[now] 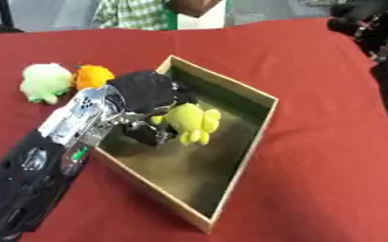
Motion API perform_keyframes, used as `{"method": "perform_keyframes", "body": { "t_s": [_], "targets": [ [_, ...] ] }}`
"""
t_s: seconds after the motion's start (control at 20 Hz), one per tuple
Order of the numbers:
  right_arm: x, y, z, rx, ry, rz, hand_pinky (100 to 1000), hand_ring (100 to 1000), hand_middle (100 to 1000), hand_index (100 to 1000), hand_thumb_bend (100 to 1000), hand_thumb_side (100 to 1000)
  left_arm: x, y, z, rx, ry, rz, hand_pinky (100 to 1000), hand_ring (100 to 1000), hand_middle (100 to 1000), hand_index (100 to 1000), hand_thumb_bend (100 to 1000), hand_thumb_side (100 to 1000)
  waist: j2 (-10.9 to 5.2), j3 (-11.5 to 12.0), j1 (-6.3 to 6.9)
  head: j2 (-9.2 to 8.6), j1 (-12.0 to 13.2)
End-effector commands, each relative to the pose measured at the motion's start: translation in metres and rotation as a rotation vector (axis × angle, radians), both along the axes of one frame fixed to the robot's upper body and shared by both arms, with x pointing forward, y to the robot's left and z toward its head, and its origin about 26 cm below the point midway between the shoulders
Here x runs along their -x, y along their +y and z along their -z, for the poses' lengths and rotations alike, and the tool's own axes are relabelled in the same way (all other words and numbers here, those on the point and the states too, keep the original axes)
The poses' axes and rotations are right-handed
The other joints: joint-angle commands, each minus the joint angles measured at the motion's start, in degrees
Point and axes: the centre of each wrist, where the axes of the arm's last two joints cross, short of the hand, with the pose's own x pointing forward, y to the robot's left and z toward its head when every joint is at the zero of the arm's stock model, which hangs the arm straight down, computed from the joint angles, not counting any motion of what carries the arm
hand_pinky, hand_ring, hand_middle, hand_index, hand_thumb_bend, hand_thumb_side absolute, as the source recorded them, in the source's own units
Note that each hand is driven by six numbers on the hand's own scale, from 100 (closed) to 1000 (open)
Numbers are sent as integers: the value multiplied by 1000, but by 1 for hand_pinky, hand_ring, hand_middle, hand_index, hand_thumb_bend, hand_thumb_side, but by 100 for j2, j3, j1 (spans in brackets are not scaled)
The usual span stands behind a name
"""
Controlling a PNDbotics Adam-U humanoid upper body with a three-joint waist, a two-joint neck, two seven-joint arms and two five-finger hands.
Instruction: Pick up objects on the table and place them in the box.
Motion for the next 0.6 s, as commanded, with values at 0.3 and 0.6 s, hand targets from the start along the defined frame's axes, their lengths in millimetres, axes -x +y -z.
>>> {"method": "perform_keyframes", "body": {
  "t_s": [0.3, 0.6],
  "targets": [
    [3, 0, -6, -1, -17, 0, 832, 792, 582, 903, 100, 705, 0, 4, -12, -52, -79, -6, 796, 889, 940, 1000, 520, 984, -142, 14, -33, 6, 72],
    [3, -1, -6, -8, -14, 4, 832, 792, 581, 903, 100, 703, 4, 10, -25, 52, -102, 10, 827, 915, 962, 1000, 448, 989, -161, 20, -37, -23, 110]
  ]
}}
